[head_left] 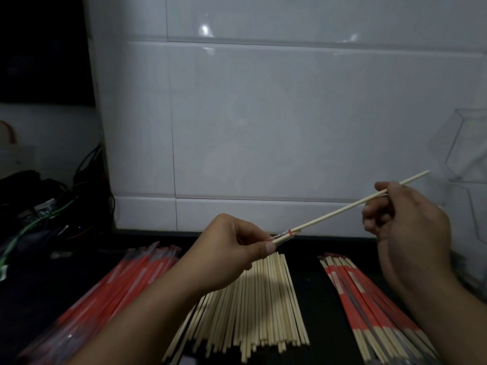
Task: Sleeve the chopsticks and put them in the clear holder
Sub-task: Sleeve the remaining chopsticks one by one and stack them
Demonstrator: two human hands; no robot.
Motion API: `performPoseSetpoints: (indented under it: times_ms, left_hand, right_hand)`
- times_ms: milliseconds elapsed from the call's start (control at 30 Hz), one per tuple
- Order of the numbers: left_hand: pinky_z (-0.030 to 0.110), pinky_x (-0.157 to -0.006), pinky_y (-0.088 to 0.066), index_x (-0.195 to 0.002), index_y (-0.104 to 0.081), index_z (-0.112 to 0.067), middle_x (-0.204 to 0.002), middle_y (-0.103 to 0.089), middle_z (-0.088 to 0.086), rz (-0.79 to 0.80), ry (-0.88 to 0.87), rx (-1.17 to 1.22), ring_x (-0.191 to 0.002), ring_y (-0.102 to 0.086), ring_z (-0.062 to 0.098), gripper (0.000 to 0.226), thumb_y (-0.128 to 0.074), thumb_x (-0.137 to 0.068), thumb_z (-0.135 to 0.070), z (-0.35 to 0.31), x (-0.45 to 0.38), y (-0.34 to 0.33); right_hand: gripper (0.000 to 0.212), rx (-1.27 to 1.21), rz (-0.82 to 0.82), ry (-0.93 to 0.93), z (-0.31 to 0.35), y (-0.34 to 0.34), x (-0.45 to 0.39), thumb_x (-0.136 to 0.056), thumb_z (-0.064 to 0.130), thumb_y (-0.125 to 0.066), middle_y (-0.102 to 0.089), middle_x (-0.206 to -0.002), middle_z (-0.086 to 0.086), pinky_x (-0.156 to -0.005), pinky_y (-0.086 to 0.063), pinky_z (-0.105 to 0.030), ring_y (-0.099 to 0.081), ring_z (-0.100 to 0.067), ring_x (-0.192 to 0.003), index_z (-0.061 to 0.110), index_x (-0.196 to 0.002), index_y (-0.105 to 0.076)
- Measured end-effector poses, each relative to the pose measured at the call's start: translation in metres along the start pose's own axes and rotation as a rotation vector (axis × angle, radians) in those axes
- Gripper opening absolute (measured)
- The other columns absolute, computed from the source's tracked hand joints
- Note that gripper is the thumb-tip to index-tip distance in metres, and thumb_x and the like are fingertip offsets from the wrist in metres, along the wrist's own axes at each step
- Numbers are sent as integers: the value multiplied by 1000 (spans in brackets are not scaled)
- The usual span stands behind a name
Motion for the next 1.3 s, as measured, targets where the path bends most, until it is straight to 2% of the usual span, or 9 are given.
performPoseSetpoints:
  times_ms: [200, 400, 767, 900, 1000, 1100, 1167, 1233, 1300]
  left_hand:
    - [22, -59, -50, -83, -81, -28, -77, -74, 3, -11, 18, 29, -61, -59, 6, 5, -77, -84, -26, 0, 0, 0]
    - [24, -63, -53, -84, -80, -29, -80, -75, -2, -1, 46, 18, -62, -62, 5, 5, -75, -85, -29, 2, 1, 1]
    - [17, -61, -50, -86, -80, -27, -77, -74, -6, 44, 45, 45, -61, -61, 3, 5, -75, -86, -26, 2, 1, -3]
    - [13, -56, -46, -88, -80, -23, -77, -74, -3, 37, 31, 48, -60, -61, 4, 8, -72, -88, -25, 0, 0, -3]
    - [11, -52, -43, -89, -78, -22, -75, -73, -5, 33, 30, 50, -59, -60, 3, 10, -70, -89, -28, -1, 0, -4]
    - [14, -55, -43, -91, -78, -24, -76, -73, -7, 17, 41, 34, -58, -60, 1, 13, -68, -90, -32, 1, 0, -2]
    - [16, -57, -43, -91, -78, -23, -76, -74, -6, -2, 53, 35, -58, -59, 1, 13, -68, -91, -32, 3, -1, 0]
    - [17, -57, -43, -90, -78, -22, -77, -74, -4, -16, 59, 35, -58, -59, 2, 14, -68, -91, -31, 4, -1, 2]
    - [18, -58, -44, -90, -78, -21, -78, -74, -4, -19, 60, 32, -58, -60, 2, 15, -67, -92, -31, 4, -1, 2]
  right_hand:
    - [26, 21, 13, 9, 2, -1, 2, -103, 19, -45, -60, -54, -2, -46, -41, -22, -51, -12, -47, 16, -85, -63]
    - [25, -59, -52, 7, 4, 5, 0, -102, 18, -45, -58, -52, -1, -45, -41, -21, -51, -13, -47, 16, -84, -63]
    - [27, 8, 29, -24, 0, -4, 6, -103, 18, -44, -59, -53, -2, -46, -41, -23, -51, -12, -47, 16, -84, -63]
    - [25, 8, 99, -98, -8, -10, 8, -102, 18, -47, -60, -57, -2, -52, -42, -27, -53, -11, -52, 13, -87, -67]
    - [24, 132, 269, -200, -20, -24, 17, -99, 18, -51, -60, -63, -7, -55, -38, -32, -51, -14, -51, 11, -91, -73]
    - [19, 288, 498, -252, -28, -41, 33, -96, 16, -55, -63, -67, -8, -54, -37, -34, -51, -16, -51, 12, -103, -73]
    - [27, 337, 470, -221, -27, -41, 33, -94, 11, -58, -66, -66, -7, -54, -41, -33, -53, -16, -52, 17, -120, -62]
    - [52, 390, 353, -136, -21, -33, 26, -93, 4, -56, -68, -71, -10, -55, -46, -32, -56, -17, -53, 27, -138, -44]
    - [61, 400, 326, -77, -16, -30, 22, -93, -1, -53, -68, -75, -12, -57, -48, -33, -57, -19, -55, 29, -145, -40]
Point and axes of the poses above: each hand's wrist, its own x-axis away from the middle knuckle, its own y-axis out of the back of the hand, z = x × y, the point moved 7 cm from there along -x, towards the middle knuckle
